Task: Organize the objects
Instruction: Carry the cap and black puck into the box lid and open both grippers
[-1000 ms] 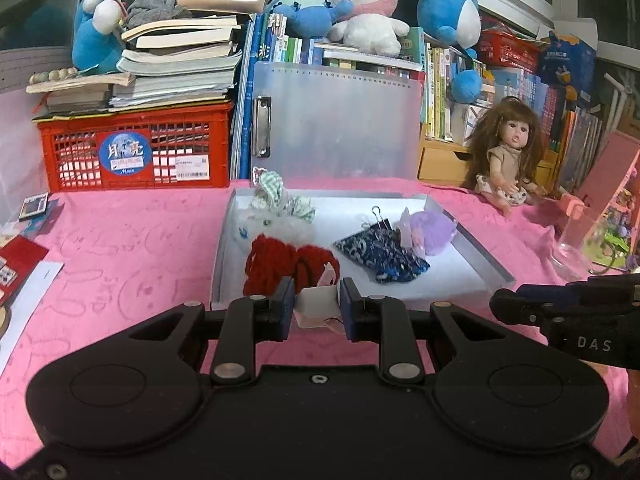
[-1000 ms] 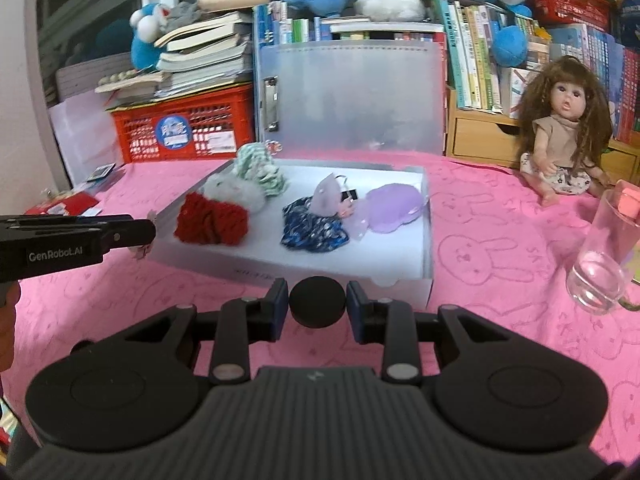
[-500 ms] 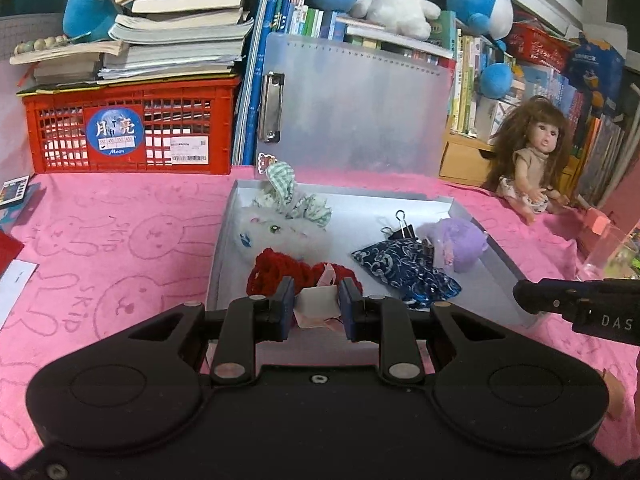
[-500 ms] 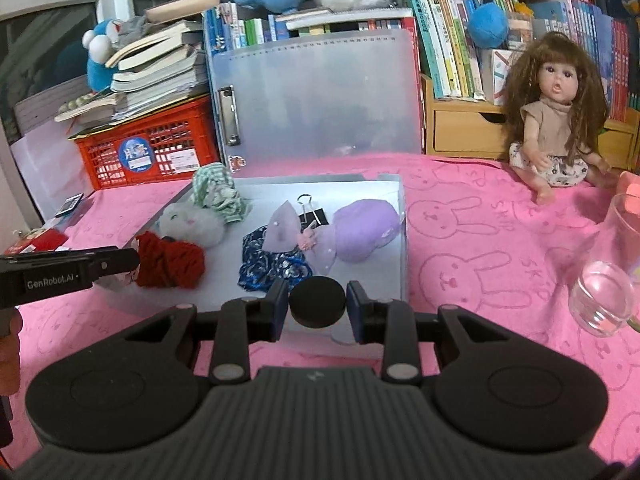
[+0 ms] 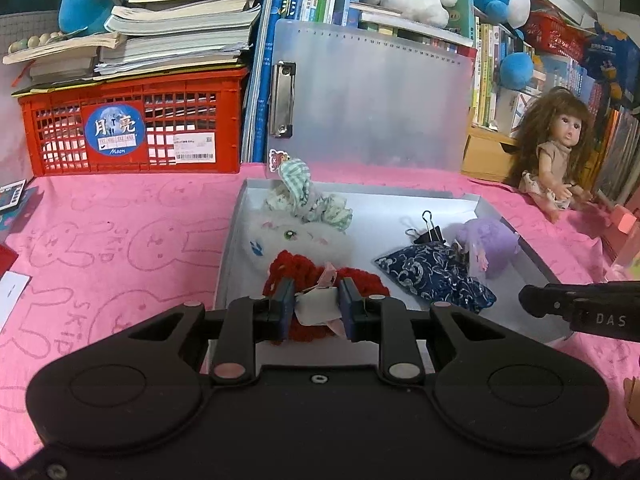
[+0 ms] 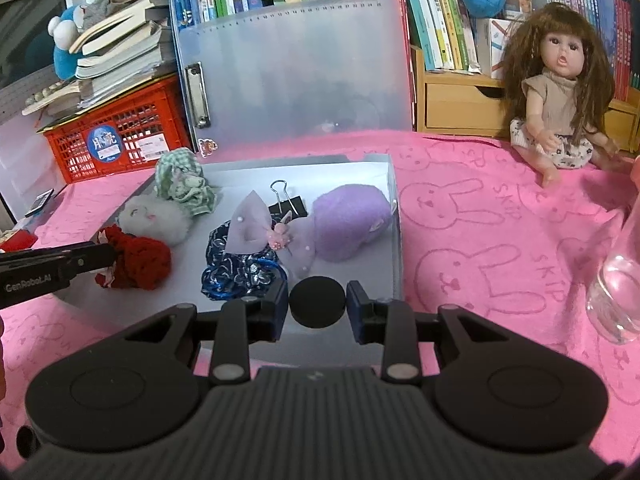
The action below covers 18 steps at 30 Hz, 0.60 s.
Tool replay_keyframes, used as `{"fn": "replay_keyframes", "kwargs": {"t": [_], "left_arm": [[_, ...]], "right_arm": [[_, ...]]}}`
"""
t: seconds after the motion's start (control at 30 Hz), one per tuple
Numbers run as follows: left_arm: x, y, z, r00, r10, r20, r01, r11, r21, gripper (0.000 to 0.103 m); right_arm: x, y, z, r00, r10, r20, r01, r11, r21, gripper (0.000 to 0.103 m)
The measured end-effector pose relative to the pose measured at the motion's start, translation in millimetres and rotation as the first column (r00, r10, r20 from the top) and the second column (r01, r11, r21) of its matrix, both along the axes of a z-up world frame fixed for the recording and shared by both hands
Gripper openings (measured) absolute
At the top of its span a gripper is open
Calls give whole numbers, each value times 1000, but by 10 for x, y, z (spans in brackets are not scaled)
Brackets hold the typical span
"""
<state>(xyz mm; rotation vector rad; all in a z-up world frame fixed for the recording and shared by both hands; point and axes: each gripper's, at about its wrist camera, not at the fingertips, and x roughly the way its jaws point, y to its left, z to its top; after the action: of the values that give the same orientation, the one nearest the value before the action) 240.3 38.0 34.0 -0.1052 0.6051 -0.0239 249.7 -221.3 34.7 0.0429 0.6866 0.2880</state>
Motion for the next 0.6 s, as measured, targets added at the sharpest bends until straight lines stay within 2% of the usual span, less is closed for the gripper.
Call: {"fn": "replay_keyframes", "kwargs": {"t": [0.37, 0.6], "left_arm": [[124, -42, 37, 1000, -14, 25, 14, 1000, 7, 23], [346, -19, 112, 1000, -23, 17, 24, 998, -58, 20]], "right_arm": [[98, 42, -55, 1000, 2, -19, -2, 1000, -8, 37], [169, 22, -64, 999, -4, -32, 5, 1000, 4, 37]]}}
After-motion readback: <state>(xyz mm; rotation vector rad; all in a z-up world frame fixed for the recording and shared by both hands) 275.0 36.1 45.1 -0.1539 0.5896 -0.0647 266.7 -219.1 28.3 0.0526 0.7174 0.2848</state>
